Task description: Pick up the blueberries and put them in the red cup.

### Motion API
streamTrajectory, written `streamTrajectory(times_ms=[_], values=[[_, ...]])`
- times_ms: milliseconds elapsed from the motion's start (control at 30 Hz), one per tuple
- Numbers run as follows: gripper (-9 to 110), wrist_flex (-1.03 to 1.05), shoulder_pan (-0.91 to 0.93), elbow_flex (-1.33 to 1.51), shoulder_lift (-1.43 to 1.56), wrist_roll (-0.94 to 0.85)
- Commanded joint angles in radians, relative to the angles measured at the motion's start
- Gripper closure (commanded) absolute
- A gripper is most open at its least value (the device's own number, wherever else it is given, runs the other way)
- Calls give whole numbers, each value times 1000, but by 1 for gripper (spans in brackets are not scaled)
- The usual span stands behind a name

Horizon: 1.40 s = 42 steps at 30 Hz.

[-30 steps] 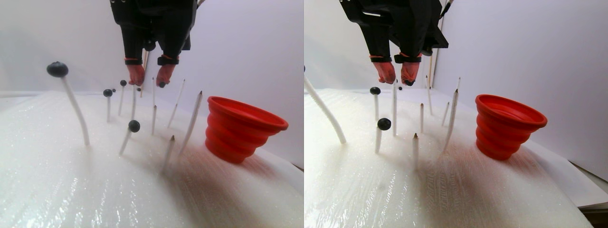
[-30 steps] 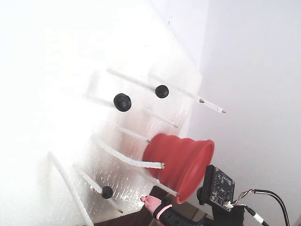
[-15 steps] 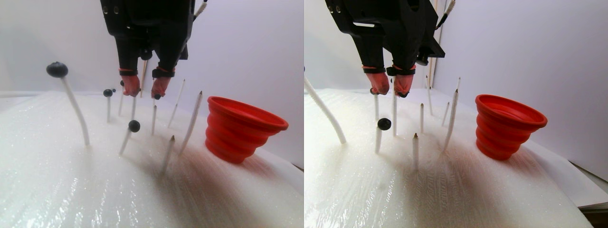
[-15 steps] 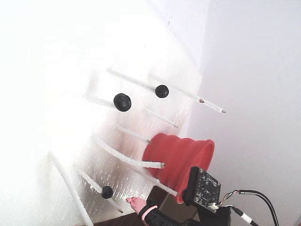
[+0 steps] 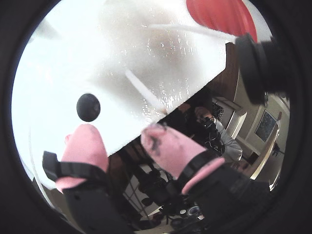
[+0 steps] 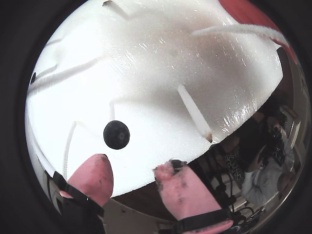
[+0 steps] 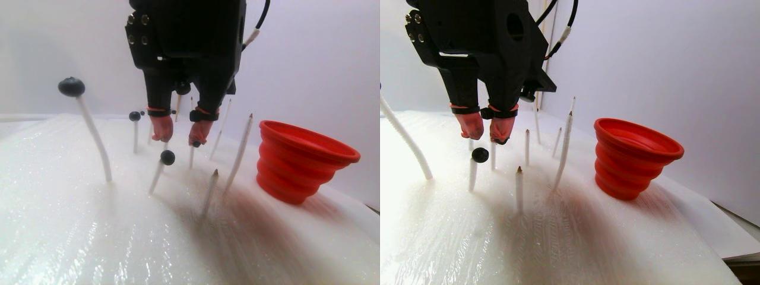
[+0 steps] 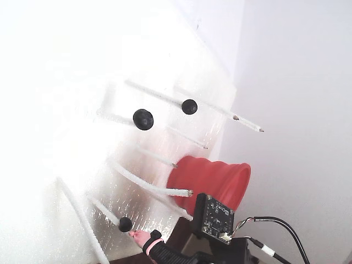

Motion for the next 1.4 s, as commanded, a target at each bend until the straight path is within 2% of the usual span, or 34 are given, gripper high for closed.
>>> streamTrajectory(times_ms=[0,1033,1367], values=[[84,-31,8,-52,-8,5],[81,-170,-48,-78,-156,57],[81,-282,-51,-32,-221,41]])
